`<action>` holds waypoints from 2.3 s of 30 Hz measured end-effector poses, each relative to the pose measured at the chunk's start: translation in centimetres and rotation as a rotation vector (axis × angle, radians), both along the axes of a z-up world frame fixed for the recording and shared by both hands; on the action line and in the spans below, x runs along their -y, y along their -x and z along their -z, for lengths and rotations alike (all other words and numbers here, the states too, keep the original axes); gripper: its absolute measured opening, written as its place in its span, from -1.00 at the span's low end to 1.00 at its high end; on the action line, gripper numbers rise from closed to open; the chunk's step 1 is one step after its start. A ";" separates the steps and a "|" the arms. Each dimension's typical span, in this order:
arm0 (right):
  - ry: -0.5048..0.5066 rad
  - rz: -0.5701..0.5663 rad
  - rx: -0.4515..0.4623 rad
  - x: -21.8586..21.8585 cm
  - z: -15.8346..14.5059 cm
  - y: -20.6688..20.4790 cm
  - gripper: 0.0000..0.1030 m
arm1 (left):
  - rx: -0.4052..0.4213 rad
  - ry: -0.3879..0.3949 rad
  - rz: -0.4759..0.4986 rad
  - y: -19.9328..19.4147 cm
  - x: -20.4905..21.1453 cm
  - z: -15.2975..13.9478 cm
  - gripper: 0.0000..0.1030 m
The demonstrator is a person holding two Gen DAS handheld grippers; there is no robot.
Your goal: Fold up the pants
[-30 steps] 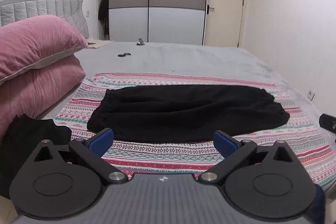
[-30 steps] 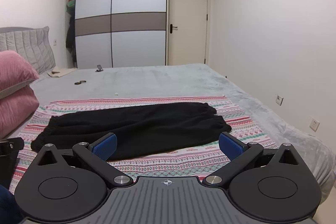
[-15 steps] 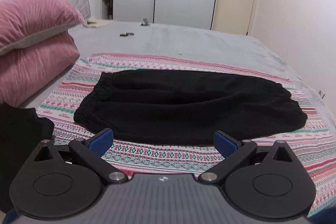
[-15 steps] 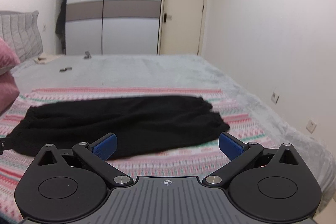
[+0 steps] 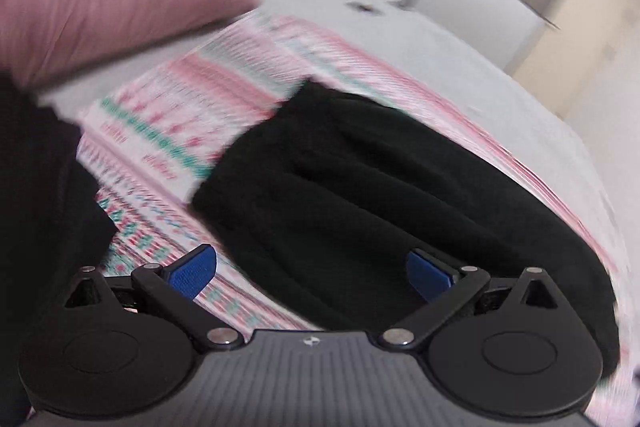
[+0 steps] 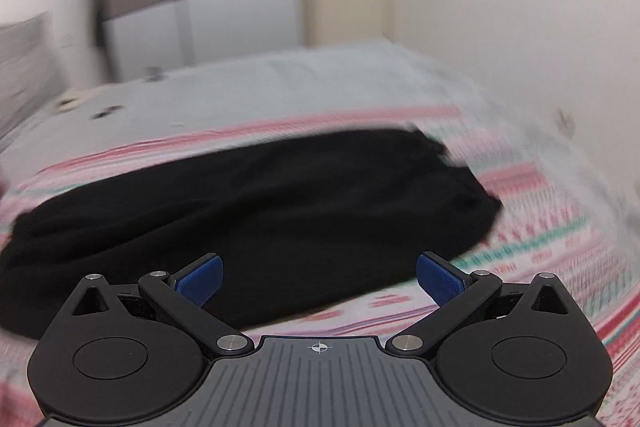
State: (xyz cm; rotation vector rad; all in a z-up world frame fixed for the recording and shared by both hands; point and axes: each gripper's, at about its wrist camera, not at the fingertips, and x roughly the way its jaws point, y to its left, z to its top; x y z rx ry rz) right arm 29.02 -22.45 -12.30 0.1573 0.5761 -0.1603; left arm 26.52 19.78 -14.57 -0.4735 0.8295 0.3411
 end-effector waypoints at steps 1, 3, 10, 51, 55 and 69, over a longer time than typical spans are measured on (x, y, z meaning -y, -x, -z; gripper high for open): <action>-0.011 0.050 -0.019 2.3 0.2 -1.7 1.00 | -0.018 0.013 -0.032 -0.5 -1.3 0.9 1.00; -0.101 0.150 -0.094 6.8 2.2 -4.3 1.00 | -0.058 0.056 -0.079 -1.3 -3.2 2.3 1.00; -0.528 0.474 -0.111 18.2 9.0 -7.7 0.94 | -0.063 0.116 -0.092 -4.0 -4.2 4.5 0.69; -0.289 0.605 -0.061 21.3 3.4 0.0 0.34 | 0.020 -0.021 -0.162 1.4 -5.6 0.5 0.76; -0.369 0.618 0.020 21.4 2.8 -0.4 0.35 | 0.107 -0.044 0.044 -4.2 -3.8 -1.0 1.00; -0.544 0.360 -0.042 16.4 3.6 -6.0 0.36 | -0.082 -0.428 0.221 -15.3 1.4 6.6 0.37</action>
